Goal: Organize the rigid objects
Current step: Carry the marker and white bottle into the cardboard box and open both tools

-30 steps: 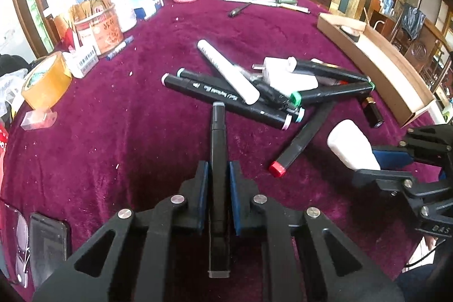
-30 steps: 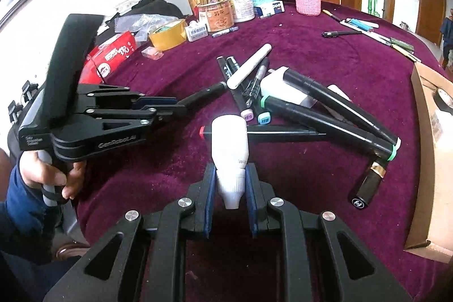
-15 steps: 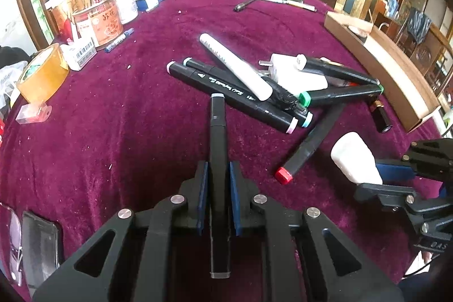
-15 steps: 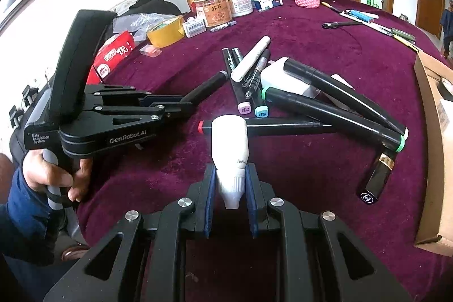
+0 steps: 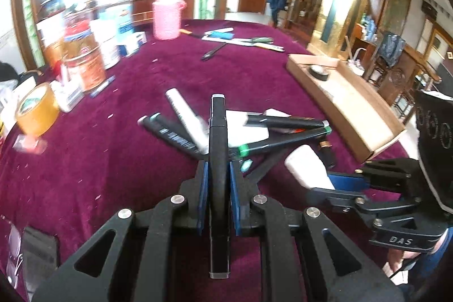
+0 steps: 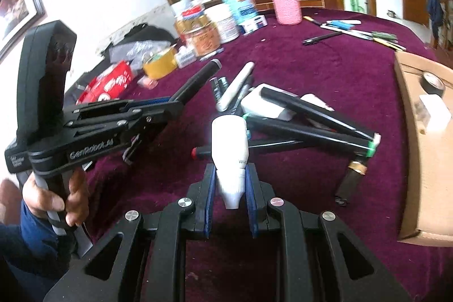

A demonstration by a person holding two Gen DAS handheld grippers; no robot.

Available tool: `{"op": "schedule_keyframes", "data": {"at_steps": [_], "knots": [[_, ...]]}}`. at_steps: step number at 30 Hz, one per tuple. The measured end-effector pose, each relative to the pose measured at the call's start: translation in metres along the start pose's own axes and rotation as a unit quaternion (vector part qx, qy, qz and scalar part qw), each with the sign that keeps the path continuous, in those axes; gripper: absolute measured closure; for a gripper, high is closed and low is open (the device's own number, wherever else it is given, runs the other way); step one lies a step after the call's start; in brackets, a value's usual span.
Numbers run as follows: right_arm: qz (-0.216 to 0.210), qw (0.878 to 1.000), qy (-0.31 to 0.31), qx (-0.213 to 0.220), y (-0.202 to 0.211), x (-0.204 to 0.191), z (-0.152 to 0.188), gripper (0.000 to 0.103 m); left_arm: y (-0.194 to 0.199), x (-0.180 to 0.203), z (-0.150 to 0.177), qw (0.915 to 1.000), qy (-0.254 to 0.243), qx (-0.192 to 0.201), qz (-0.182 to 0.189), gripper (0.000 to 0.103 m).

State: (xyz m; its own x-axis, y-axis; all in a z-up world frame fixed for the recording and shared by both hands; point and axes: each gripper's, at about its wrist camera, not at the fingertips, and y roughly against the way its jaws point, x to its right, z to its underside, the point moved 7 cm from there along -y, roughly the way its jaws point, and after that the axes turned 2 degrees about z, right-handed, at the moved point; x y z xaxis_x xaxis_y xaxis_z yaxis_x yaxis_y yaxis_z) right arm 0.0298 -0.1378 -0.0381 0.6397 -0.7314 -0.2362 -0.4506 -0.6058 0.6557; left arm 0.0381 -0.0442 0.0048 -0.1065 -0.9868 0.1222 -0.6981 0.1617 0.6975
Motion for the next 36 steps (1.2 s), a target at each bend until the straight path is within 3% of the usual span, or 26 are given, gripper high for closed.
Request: {"op": "schedule_keyframes", "data": {"at_steps": [11, 21, 28, 36], "knots": [[0.018, 0.993, -0.095, 0.061, 0.047, 0.071, -0.012, 0.085, -0.017, 0.079, -0.031, 0.9977, -0.037, 0.005, 0.056, 0.091], [0.059, 0.975, -0.178, 0.116, 0.099, 0.152, -0.005, 0.085, -0.049, 0.162, -0.049, 0.9919, -0.056, -0.021, 0.112, 0.091], [0.094, 0.963, -0.221, 0.124, 0.114, 0.194, 0.005, 0.085, -0.084, 0.205, -0.054, 0.9876, -0.022, -0.051, 0.147, 0.091], [0.124, 0.957, -0.247, 0.090, 0.110, 0.233, 0.008, 0.085, -0.128, 0.223, -0.043, 0.9892, 0.010, -0.071, 0.128, 0.091]]}}
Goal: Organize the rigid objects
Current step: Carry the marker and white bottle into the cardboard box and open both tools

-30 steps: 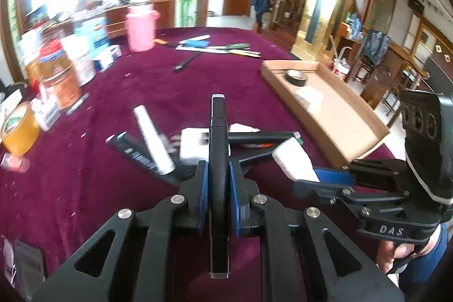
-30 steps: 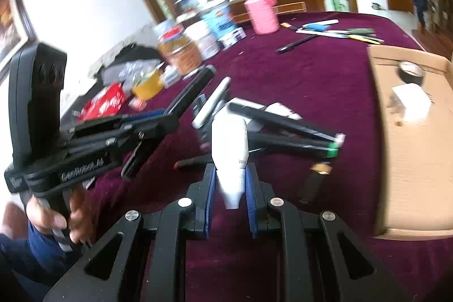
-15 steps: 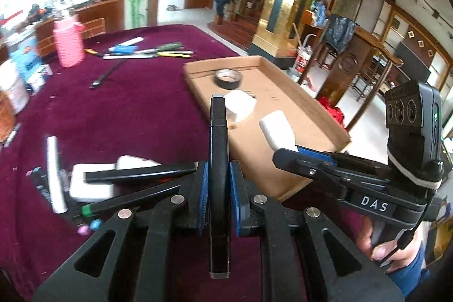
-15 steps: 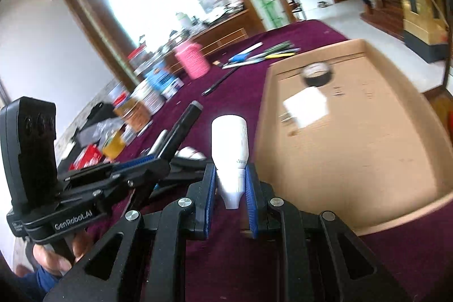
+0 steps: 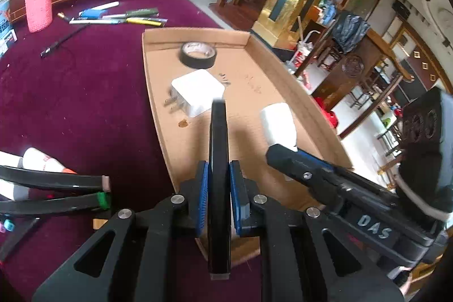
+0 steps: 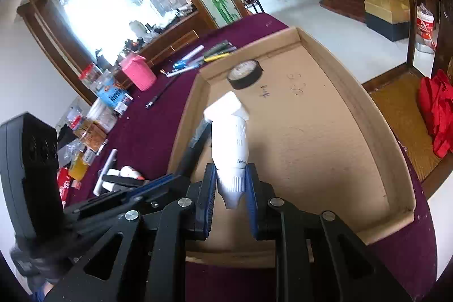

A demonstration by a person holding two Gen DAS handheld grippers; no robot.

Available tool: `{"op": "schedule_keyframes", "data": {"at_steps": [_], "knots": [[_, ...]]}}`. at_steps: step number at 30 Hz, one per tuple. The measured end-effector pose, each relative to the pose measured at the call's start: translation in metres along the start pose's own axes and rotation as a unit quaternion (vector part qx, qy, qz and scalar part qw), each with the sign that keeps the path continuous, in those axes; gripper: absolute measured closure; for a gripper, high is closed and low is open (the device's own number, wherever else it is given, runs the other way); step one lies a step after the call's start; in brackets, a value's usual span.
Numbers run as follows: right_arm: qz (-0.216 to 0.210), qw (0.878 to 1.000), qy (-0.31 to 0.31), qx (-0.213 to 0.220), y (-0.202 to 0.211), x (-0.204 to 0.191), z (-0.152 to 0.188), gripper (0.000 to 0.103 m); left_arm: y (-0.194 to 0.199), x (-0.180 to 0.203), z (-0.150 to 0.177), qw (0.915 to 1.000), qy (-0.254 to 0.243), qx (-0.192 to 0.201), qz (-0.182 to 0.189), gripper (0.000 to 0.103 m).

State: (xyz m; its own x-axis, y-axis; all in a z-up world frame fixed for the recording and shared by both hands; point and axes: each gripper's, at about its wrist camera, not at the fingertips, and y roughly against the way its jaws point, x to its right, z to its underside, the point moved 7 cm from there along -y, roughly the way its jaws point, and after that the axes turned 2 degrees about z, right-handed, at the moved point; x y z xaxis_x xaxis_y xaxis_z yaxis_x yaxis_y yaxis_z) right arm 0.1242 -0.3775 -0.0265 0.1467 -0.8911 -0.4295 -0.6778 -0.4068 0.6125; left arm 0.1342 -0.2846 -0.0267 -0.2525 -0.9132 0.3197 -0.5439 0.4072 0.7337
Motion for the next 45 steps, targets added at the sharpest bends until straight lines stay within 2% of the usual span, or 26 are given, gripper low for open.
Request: {"op": "schedule_keyframes", "data": {"at_steps": [5, 7, 12, 17, 19, 25, 27, 29, 31, 35, 38, 40, 41, 43, 45], "knots": [[0.018, 0.999, 0.016, -0.022, -0.007, 0.004, -0.004, 0.085, -0.014, -0.003, 0.002, 0.9999, 0.011, -0.005, -0.003, 0.091], [0.028, 0.999, 0.026, -0.034, -0.010, 0.003, -0.006, 0.085, -0.014, -0.003, 0.000, 0.9999, 0.007, 0.005, -0.013, 0.091], [0.041, 0.996, 0.034, -0.065, -0.021, 0.005, -0.003, 0.085, -0.016, -0.006, -0.002, 0.9999, 0.012, 0.006, -0.010, 0.091], [0.041, 0.995, 0.032, -0.085, -0.026, 0.005, -0.002, 0.084, -0.016, -0.006, -0.001, 0.9999, 0.015, 0.005, -0.004, 0.091], [0.028, 0.995, 0.016, -0.097, -0.029, 0.006, -0.002, 0.084, -0.015, -0.006, 0.000, 0.9999, 0.013, 0.002, 0.002, 0.091], [0.026, 0.992, 0.009, -0.121, -0.038, 0.005, 0.001, 0.084, -0.012, 0.001, 0.005, 1.0000, -0.006, 0.000, -0.001, 0.090], [0.029, 0.992, 0.012, -0.123, -0.038, 0.002, 0.003, 0.082, -0.012, 0.001, 0.006, 0.9999, -0.011, 0.001, -0.004, 0.090], [0.030, 0.992, 0.014, -0.121, -0.037, -0.001, 0.004, 0.071, -0.011, 0.002, 0.006, 0.9999, -0.015, 0.000, -0.004, 0.090], [0.038, 0.992, 0.017, -0.117, -0.036, -0.002, 0.003, 0.065, -0.010, 0.003, 0.007, 0.9998, -0.019, 0.000, -0.004, 0.090], [0.046, 0.994, 0.025, -0.093, -0.022, -0.007, -0.004, 0.064, -0.007, 0.005, 0.011, 0.9998, -0.021, -0.003, 0.001, 0.090], [0.051, 0.997, 0.040, -0.052, -0.002, -0.019, -0.013, 0.064, -0.003, 0.005, 0.011, 0.9998, -0.017, -0.002, 0.005, 0.090], [0.081, 0.995, 0.064, -0.010, 0.016, -0.029, -0.019, 0.064, -0.001, 0.004, 0.010, 0.9999, -0.014, 0.001, 0.009, 0.090], [0.096, 0.992, 0.077, 0.011, 0.025, -0.034, -0.022, 0.062, 0.001, 0.004, 0.010, 0.9998, -0.014, 0.004, 0.010, 0.090], [0.101, 0.991, 0.081, 0.040, 0.037, -0.042, -0.026, 0.056, 0.005, 0.004, 0.010, 0.9998, -0.014, 0.007, 0.012, 0.090], [0.104, 0.990, 0.073, 0.052, 0.042, -0.043, -0.027, 0.054, 0.011, 0.003, 0.010, 0.9997, -0.015, 0.013, 0.013, 0.090]]}}
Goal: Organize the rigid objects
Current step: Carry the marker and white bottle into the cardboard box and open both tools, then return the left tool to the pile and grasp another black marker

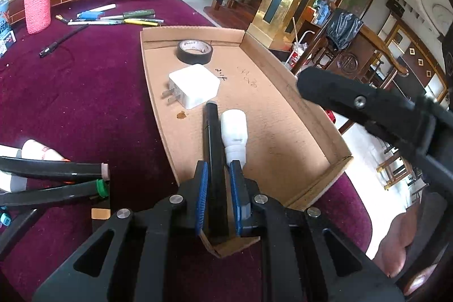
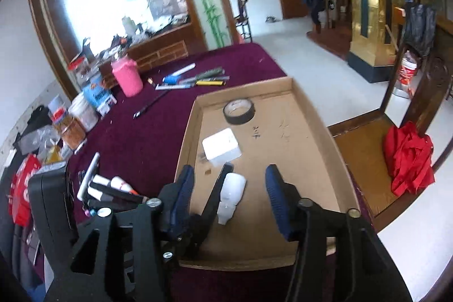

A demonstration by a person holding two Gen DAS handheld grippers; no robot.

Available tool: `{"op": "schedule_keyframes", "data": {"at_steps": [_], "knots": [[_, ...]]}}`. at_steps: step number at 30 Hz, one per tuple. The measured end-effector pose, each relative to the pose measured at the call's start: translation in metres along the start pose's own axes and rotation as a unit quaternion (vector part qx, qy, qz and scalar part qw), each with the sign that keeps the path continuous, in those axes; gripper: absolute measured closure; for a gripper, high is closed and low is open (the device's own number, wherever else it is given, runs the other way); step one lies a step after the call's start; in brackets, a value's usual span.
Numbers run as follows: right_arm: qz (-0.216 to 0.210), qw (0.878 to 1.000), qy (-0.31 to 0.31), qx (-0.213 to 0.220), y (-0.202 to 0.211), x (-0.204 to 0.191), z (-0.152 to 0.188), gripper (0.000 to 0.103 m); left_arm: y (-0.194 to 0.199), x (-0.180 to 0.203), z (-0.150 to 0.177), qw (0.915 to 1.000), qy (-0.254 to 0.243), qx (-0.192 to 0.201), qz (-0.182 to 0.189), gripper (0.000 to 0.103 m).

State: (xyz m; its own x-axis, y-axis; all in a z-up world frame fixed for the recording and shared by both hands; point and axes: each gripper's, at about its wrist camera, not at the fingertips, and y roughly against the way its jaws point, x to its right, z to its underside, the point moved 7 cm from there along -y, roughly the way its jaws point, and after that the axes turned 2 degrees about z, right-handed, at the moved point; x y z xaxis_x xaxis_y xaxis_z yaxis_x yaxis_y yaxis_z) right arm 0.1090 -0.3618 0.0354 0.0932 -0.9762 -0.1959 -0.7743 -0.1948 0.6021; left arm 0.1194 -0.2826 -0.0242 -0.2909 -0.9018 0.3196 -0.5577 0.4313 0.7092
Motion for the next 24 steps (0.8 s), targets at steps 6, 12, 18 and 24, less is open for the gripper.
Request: {"op": "schedule_keyframes", "data": {"at_steps": [6, 12, 18, 24], "knots": [[-0.034, 0.999, -0.028, 0.014, 0.003, 0.001, 0.006, 0.054, 0.023, -0.004, -0.001, 0.9997, -0.010, 0.021, -0.002, 0.090], [-0.074, 0.997, -0.026, 0.023, 0.009, -0.014, 0.009, 0.054, 0.057, -0.020, -0.001, 0.9987, -0.028, 0.042, -0.011, 0.090], [-0.131, 0.991, -0.013, -0.002, 0.006, -0.054, 0.019, 0.039, 0.092, -0.056, 0.003, 0.9980, -0.011, 0.058, -0.025, 0.090], [-0.156, 0.986, 0.029, -0.048, -0.006, -0.102, 0.041, 0.034, 0.132, -0.131, 0.009, 0.9912, 0.038, 0.097, -0.082, 0.053]]}}
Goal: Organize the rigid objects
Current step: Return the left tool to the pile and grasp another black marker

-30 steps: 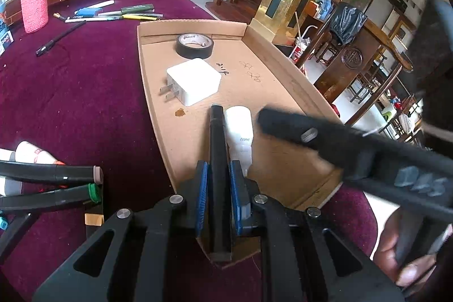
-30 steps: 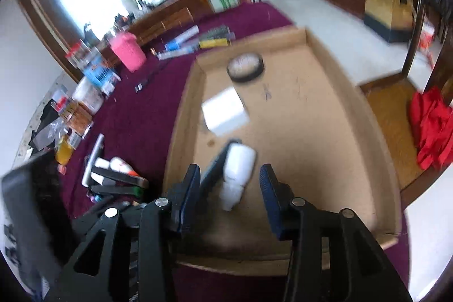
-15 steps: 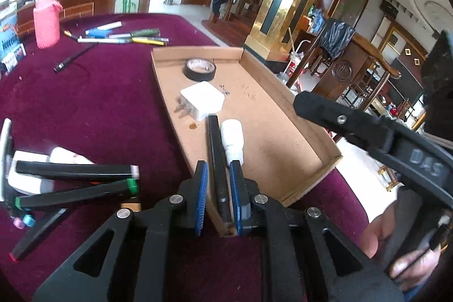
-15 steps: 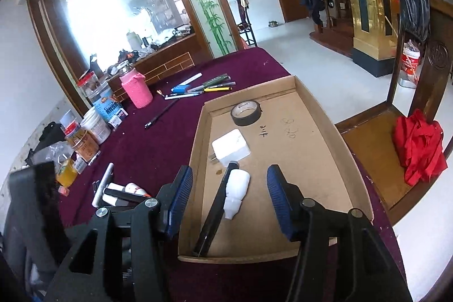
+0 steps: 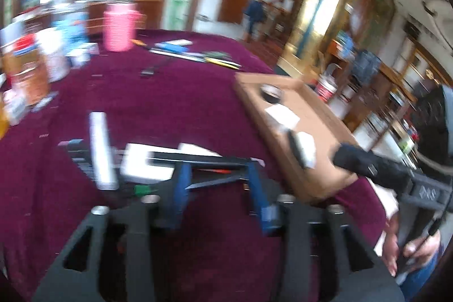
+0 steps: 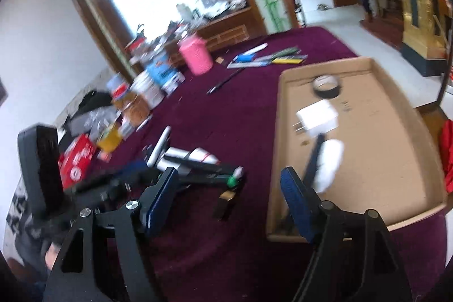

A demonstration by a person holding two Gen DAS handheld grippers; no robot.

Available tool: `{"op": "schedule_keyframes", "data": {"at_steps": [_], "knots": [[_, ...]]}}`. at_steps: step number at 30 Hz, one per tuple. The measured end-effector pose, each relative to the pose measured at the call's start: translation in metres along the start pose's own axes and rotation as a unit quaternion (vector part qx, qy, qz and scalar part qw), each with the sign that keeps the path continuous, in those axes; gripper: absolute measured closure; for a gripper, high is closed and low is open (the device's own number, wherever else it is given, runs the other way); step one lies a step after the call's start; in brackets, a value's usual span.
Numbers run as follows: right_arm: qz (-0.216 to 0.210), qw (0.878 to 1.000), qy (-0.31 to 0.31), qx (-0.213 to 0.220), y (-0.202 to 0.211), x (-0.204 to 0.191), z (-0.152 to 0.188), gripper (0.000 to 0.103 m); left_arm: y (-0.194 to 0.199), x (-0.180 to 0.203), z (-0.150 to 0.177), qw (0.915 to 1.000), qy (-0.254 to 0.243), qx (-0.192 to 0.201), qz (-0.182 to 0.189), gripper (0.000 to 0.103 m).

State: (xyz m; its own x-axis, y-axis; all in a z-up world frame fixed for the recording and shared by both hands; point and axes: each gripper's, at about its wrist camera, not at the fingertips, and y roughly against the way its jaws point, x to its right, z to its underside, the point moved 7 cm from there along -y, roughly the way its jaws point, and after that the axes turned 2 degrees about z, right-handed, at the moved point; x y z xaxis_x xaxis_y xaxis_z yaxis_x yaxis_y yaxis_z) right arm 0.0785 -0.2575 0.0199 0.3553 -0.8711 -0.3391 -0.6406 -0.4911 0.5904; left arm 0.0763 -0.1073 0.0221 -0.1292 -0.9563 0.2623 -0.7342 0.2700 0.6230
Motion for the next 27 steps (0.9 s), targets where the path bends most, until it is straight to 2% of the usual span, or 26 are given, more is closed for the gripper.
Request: {"op": "schedule_keyframes", "data": {"at_steps": [2, 4, 8, 10, 13, 17, 21, 24, 27], "knots": [[-0.010, 1.000, -0.004, -0.024, -0.012, -0.010, 0.008, 0.034, 0.006, -0.028, -0.001, 0.9994, 0.014, 0.014, -0.028, 0.053], [-0.003, 0.999, 0.007, -0.035, -0.025, -0.019, 0.012, 0.034, 0.007, -0.056, 0.000, 0.9982, 0.033, 0.016, -0.048, 0.053], [0.016, 0.998, 0.020, -0.061, -0.043, -0.027, 0.022, 0.034, 0.005, -0.096, 0.008, 0.9956, 0.073, 0.013, -0.058, 0.053], [0.011, 0.997, 0.029, -0.075, -0.051, -0.035, 0.025, 0.034, 0.006, -0.112, 0.011, 0.9946, 0.083, 0.011, -0.061, 0.053], [0.030, 0.996, 0.042, -0.072, -0.058, -0.041, 0.021, 0.034, 0.005, -0.132, 0.014, 0.9919, 0.106, 0.016, -0.068, 0.053], [0.053, 0.995, 0.054, -0.066, -0.076, -0.040, 0.001, 0.034, 0.005, -0.149, 0.019, 0.9888, 0.122, 0.026, -0.083, 0.053], [0.056, 0.993, 0.059, -0.080, -0.108, -0.033, -0.015, 0.034, 0.006, -0.157, 0.020, 0.9866, 0.138, 0.027, -0.083, 0.053], [0.059, 0.991, 0.041, -0.115, -0.133, -0.022, -0.009, 0.034, 0.009, -0.162, 0.021, 0.9853, 0.142, 0.032, -0.089, 0.053], [0.027, 0.990, 0.025, -0.136, -0.137, -0.029, 0.005, 0.034, 0.008, -0.166, 0.022, 0.9843, 0.150, 0.028, -0.089, 0.053]]}}
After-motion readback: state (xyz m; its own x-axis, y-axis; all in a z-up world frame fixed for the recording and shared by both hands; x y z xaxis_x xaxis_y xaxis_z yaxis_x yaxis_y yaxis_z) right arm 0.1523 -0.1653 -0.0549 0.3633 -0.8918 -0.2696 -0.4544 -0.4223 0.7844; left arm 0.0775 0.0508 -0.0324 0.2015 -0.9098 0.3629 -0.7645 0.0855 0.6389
